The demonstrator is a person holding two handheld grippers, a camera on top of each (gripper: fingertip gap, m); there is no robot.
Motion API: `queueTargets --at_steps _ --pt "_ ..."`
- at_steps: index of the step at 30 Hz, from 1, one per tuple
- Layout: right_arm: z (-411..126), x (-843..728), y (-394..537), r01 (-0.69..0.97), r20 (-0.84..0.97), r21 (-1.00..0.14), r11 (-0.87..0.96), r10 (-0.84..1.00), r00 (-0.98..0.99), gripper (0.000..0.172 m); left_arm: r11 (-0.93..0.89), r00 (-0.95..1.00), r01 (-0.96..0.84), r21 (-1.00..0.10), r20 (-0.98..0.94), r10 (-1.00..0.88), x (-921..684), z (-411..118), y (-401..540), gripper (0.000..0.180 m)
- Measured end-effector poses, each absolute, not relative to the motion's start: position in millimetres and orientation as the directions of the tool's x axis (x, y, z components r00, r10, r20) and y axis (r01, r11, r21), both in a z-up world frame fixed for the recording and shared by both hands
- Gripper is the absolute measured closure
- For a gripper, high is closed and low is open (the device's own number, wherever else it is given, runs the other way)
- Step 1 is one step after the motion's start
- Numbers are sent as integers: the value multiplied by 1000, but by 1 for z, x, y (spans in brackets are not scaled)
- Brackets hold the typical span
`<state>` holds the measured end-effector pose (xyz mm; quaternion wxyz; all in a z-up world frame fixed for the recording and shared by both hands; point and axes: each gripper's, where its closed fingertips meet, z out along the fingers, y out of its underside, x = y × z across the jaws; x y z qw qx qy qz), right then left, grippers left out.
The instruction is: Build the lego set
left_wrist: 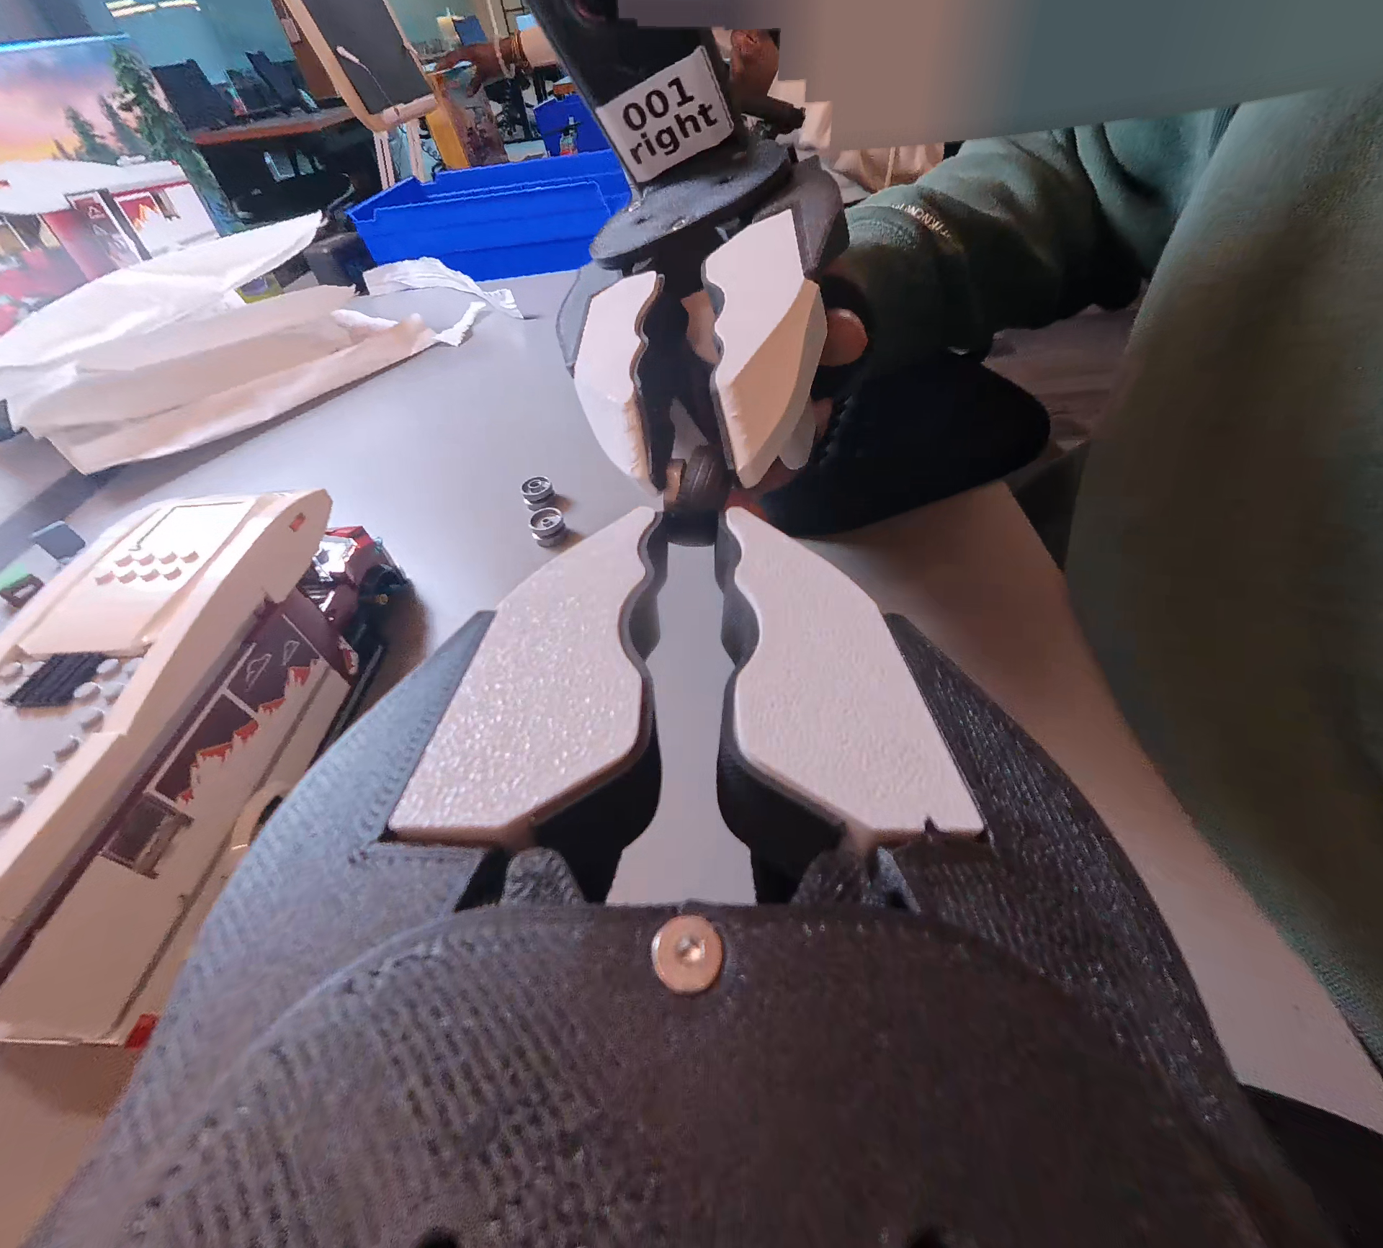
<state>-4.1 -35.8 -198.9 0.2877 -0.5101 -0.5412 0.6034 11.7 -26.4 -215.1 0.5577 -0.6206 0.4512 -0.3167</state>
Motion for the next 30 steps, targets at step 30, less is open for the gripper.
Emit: queueTargets --at_steps 30 --pt "-189 2 -49 145 -114 -987 -64 921 -373 155 65 317 -78 -995 -86 -945 16 -200 -42 168"
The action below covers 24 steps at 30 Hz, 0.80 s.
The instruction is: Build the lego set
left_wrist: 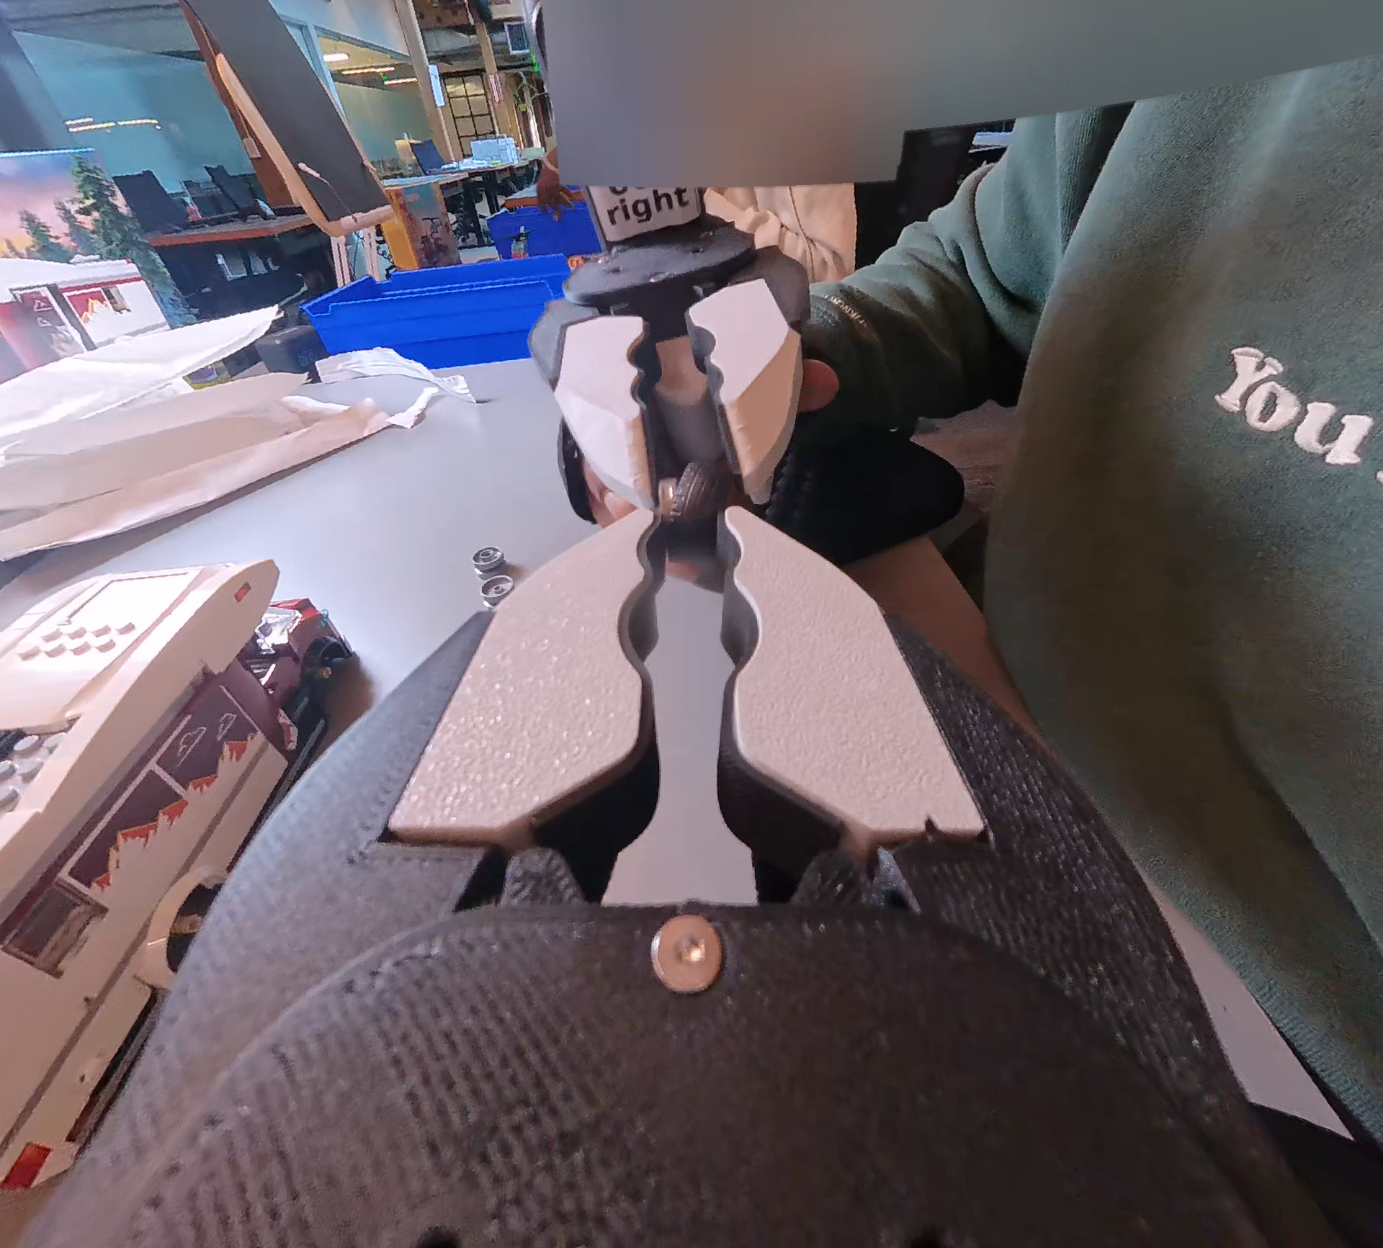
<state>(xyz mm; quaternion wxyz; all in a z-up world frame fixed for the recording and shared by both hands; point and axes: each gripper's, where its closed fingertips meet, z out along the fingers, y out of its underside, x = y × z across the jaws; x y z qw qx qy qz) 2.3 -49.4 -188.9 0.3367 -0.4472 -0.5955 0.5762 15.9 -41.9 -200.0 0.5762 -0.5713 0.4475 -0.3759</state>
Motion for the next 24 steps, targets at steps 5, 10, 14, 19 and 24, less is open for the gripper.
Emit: queueTargets --at_steps 5,10,14,19,24 --pt "-189 3 -51 167 -119 -984 -59 917 -382 156 58 301 -66 -996 -75 -951 16 -199 -43 168" --pt "-188 3 -54 178 -209 -973 -147 887 -411 157 125 293 -79 -989 -142 -946 15 -199 -46 168" --pt "-187 3 -57 186 -329 -944 -273 835 -442 158 162 282 -95 -982 -183 -942 14 -200 -49 168" --pt "-186 6 -61 190 -450 -892 -411 759 -472 159 217 277 -113 -970 -241 -930 16 -200 -52 168" --pt "-182 8 -63 185 -526 -841 -508 693 -493 161 225 271 -100 -969 -244 -931 17 -197 -55 168"
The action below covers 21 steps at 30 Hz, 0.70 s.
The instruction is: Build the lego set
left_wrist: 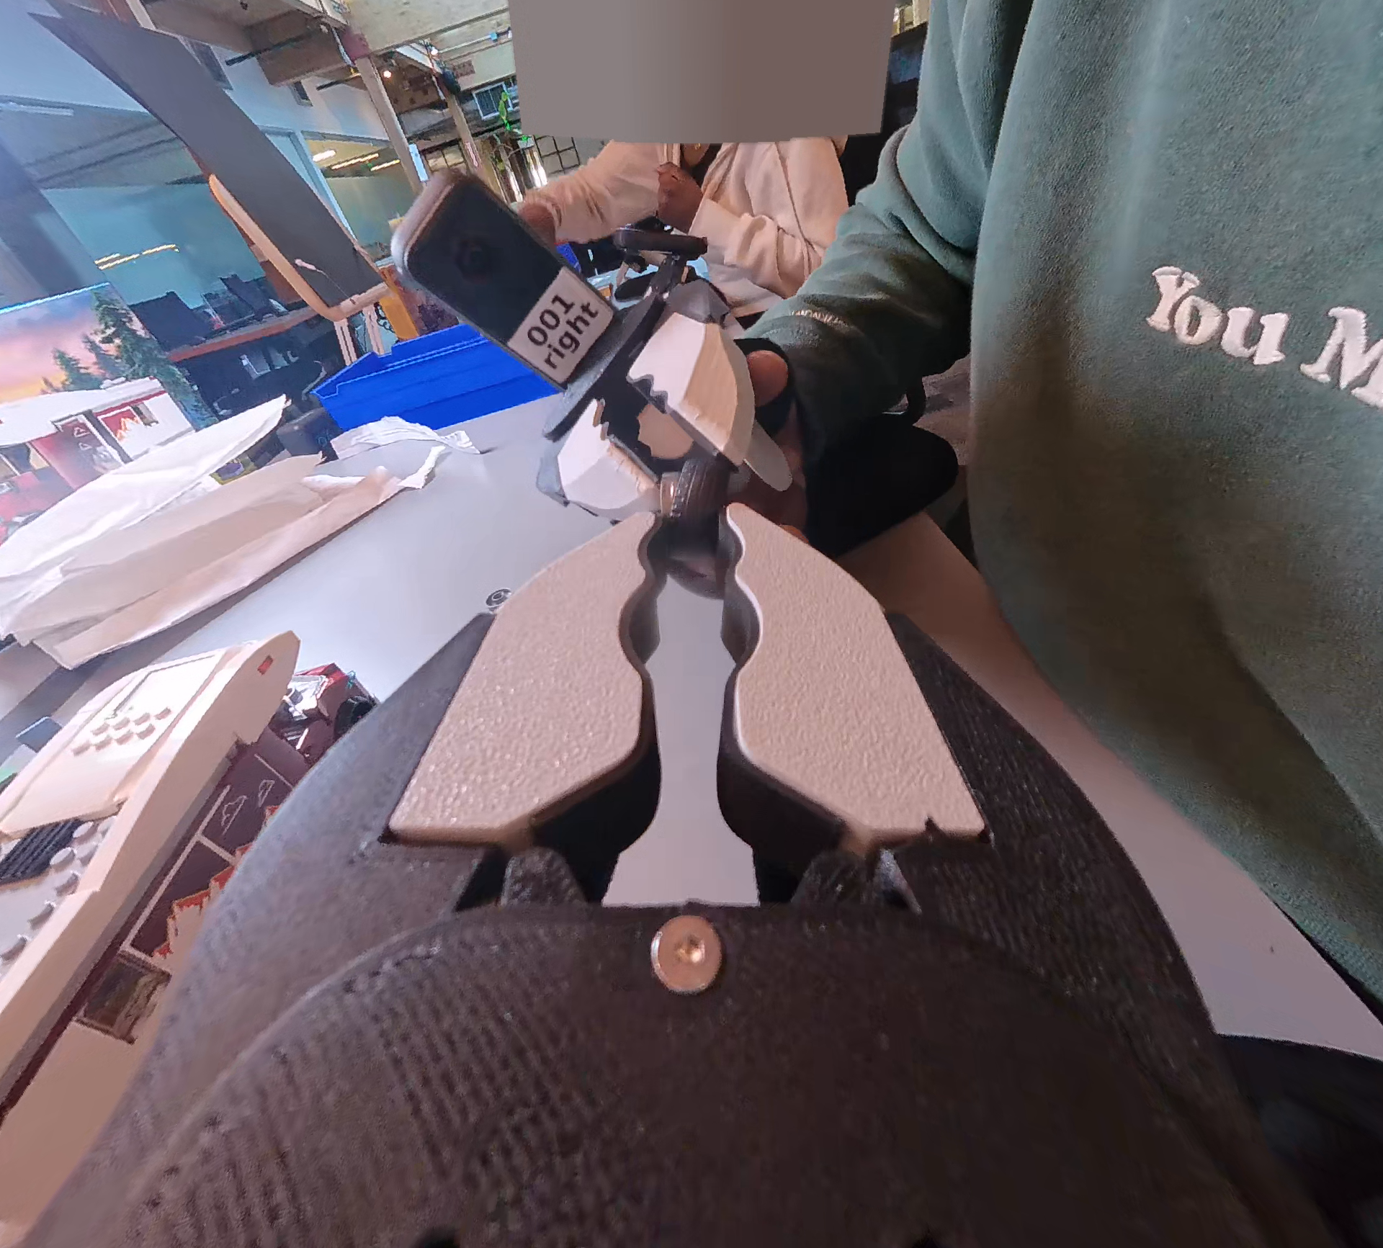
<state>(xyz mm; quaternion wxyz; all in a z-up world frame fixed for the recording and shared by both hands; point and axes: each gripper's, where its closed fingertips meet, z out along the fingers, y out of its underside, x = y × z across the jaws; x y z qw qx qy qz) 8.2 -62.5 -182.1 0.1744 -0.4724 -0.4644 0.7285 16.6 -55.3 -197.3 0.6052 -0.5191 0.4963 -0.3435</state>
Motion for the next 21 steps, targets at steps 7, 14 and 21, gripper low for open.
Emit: queueTargets --at_steps 7,14,21 --pt "-168 9 -58 65 -534 -807 -587 677 -507 172 172 276 -40 -984 -176 -945 19 -188 -58 168" --pt "-176 6 -54 108 -96 -992 -63 936 -340 137 86 326 -3 -996 -82 -942 12 -186 -47 169" --pt "-181 -4 -51 136 58 -986 99 960 -273 155 19 330 2 -1000 -17 -944 11 -188 -43 169"
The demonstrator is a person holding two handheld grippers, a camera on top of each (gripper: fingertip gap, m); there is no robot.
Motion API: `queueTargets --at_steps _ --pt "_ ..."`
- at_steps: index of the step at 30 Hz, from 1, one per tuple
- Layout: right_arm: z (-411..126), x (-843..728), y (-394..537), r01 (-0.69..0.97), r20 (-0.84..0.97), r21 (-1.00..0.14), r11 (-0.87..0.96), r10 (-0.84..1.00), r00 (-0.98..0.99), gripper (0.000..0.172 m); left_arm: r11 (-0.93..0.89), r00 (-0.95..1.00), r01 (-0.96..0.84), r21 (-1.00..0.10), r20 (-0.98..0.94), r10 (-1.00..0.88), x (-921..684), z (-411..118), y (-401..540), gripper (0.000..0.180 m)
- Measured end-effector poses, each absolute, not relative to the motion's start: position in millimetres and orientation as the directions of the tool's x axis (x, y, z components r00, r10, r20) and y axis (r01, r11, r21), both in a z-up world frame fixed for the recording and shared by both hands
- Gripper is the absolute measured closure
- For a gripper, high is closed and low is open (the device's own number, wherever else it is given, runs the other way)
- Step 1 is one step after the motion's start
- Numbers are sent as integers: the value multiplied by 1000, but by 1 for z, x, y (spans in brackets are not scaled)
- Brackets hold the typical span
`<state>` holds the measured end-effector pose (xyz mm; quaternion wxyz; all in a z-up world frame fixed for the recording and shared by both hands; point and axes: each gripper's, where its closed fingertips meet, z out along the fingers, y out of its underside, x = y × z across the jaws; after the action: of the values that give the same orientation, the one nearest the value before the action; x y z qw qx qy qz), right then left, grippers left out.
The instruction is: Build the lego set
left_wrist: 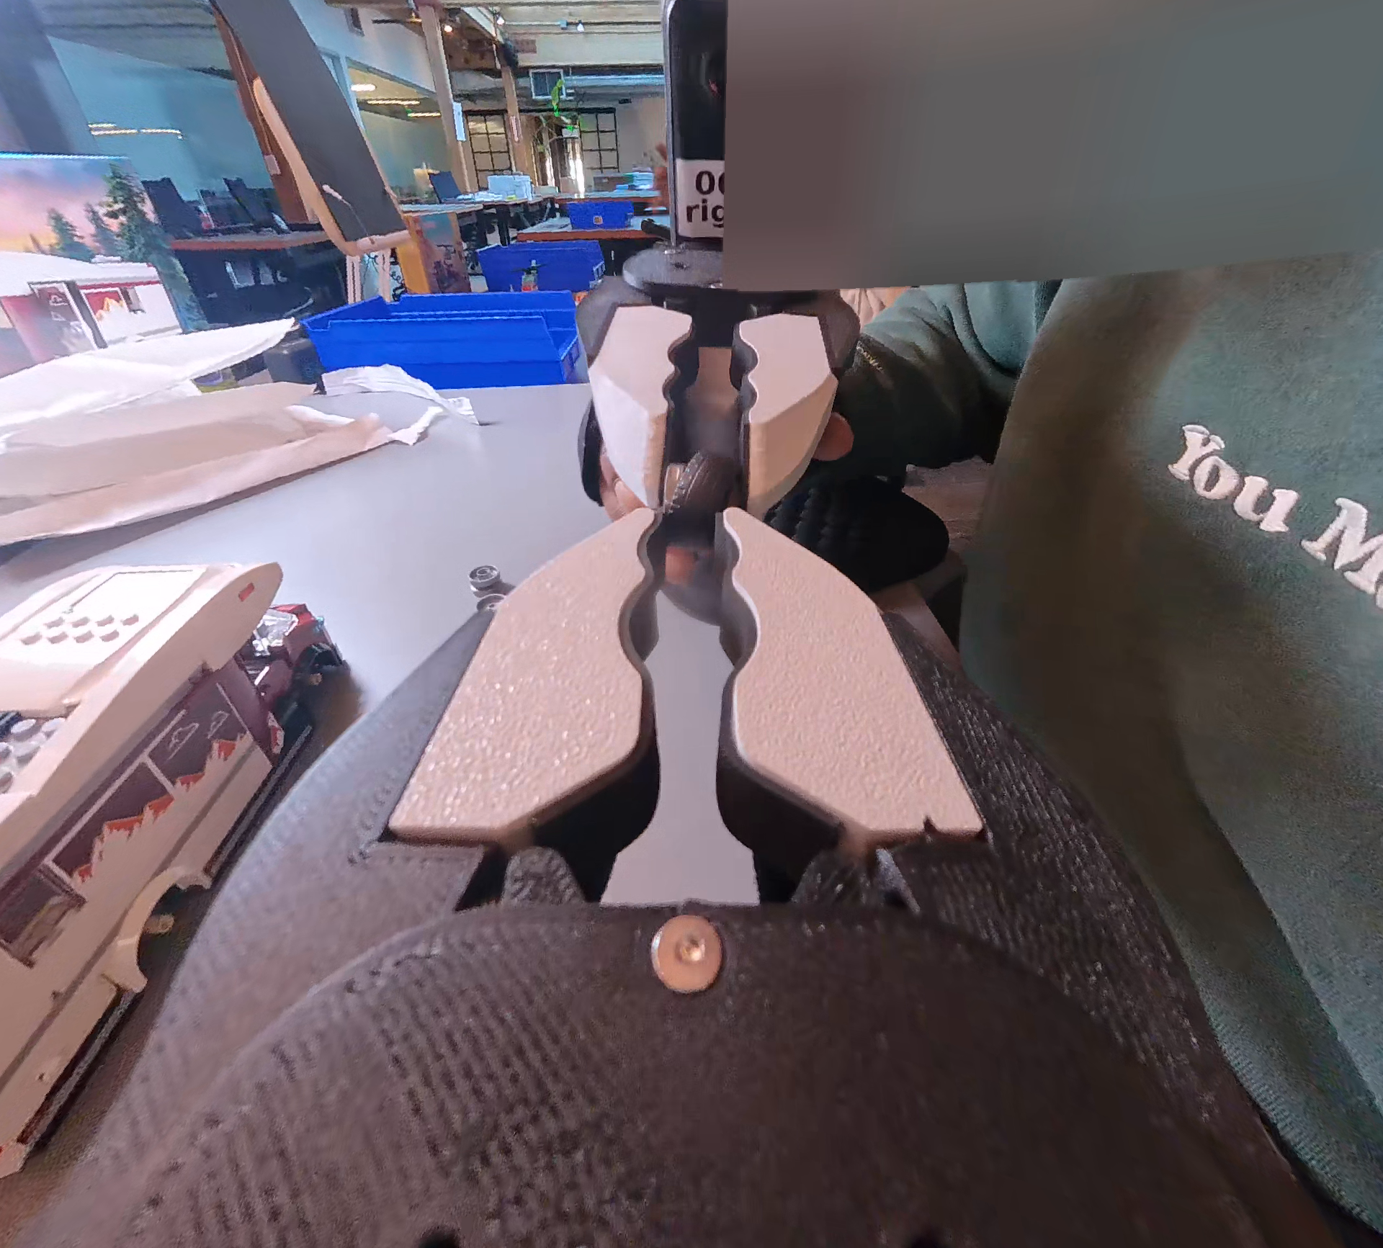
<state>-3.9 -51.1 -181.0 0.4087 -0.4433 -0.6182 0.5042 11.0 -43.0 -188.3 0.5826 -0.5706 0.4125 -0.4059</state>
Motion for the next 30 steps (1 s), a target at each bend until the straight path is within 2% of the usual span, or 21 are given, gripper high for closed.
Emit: queueTargets --at_steps 10,13,18,21,24,30 --pt "-178 -6 -56 159 -326 -945 -287 870 -371 156 106 331 -19 -994 -106 -938 10 -187 -47 168" --pt "-176 -6 -56 147 -459 -887 -439 794 -400 157 142 339 -34 -989 -145 -930 10 -187 -47 167" --pt "-171 -5 -52 87 -580 -789 -609 690 -434 160 135 345 -16 -991 -132 -929 11 -184 -46 168" --pt "-167 -5 -54 60 -558 -801 -596 706 -436 161 122 341 10 -992 -112 -934 11 -181 -47 168" --pt "-169 -7 -49 55 -617 -743 -667 652 -440 161 110 342 15 -994 -98 -935 10 -181 -45 168" --pt "-177 -5 -49 34 -393 -911 -410 844 -365 160 48 328 7 -999 -43 -944 10 -188 -43 166"
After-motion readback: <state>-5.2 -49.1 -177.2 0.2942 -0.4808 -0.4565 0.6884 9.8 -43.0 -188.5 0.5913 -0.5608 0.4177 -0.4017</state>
